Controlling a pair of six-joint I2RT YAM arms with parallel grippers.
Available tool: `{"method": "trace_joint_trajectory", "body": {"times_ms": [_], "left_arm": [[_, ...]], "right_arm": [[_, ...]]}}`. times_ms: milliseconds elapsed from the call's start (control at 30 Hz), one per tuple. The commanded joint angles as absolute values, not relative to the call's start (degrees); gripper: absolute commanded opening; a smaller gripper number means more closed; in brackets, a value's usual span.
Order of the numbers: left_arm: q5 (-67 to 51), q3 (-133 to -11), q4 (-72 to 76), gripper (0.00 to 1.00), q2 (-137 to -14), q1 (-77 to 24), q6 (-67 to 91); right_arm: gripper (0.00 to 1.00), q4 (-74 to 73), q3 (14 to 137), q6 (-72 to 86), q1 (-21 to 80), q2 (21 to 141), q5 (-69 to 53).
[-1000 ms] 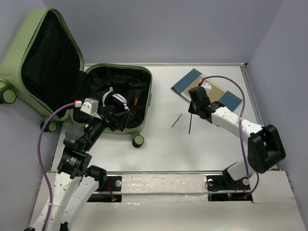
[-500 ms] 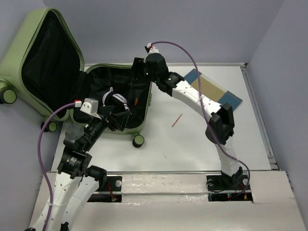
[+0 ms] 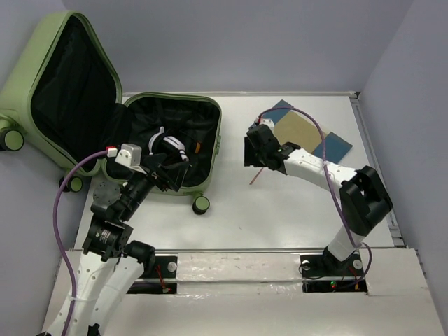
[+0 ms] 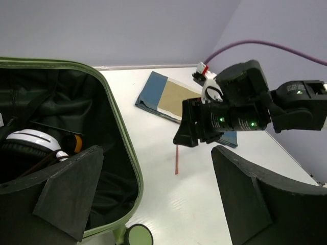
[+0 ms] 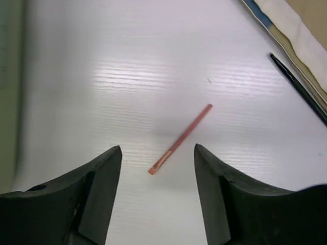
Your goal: Pack the luggage
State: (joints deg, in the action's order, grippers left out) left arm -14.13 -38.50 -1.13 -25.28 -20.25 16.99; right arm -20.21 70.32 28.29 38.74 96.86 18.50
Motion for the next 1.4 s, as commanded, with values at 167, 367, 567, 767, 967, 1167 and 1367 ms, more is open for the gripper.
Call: {"method": "trace_joint_trajectory", "body": {"times_ms": [167, 367, 567, 767, 967, 1167, 1367], "left_arm": [[-14.6, -40.6, 1.1, 0.99, -25.0, -20.6, 16.6], [-14.9, -40.5, 1.2, 0.99, -25.0, -20.6, 16.6], [-14.9, -40.5, 1.2, 0.99, -24.8, -20.6, 16.6], [-14.9, -40.5, 1.2, 0.99, -24.7, -20.6, 16.6], [-14.9, -40.5, 1.2, 0.99, -24.7, -20.6, 16.6], [-15.0, -40.7, 1.2, 0.99, -24.6, -20.6, 16.7], [-14.9, -40.6, 1.2, 0.99, -24.5, -20.5, 16.6]], "right_arm": [[0.68, -19.6, 64.4, 32.9, 37.3, 100.0, 22.8], [0.61, -17.8, 65.4, 34.1, 37.3, 103.6, 21.6], [0.43, -17.8, 65.4, 34.4, 37.3, 106.0, 22.5], [0.24, -17.9, 63.4, 34.3, 37.3, 106.0, 23.0], [0.07, -18.5, 61.7, 34.0, 37.3, 104.8, 24.6], [0.07, -14.6, 62.5, 29.7, 37.3, 95.5, 20.9], [0.07, -11.1, 75.5, 25.7, 39.7, 94.1, 9.2]]}}
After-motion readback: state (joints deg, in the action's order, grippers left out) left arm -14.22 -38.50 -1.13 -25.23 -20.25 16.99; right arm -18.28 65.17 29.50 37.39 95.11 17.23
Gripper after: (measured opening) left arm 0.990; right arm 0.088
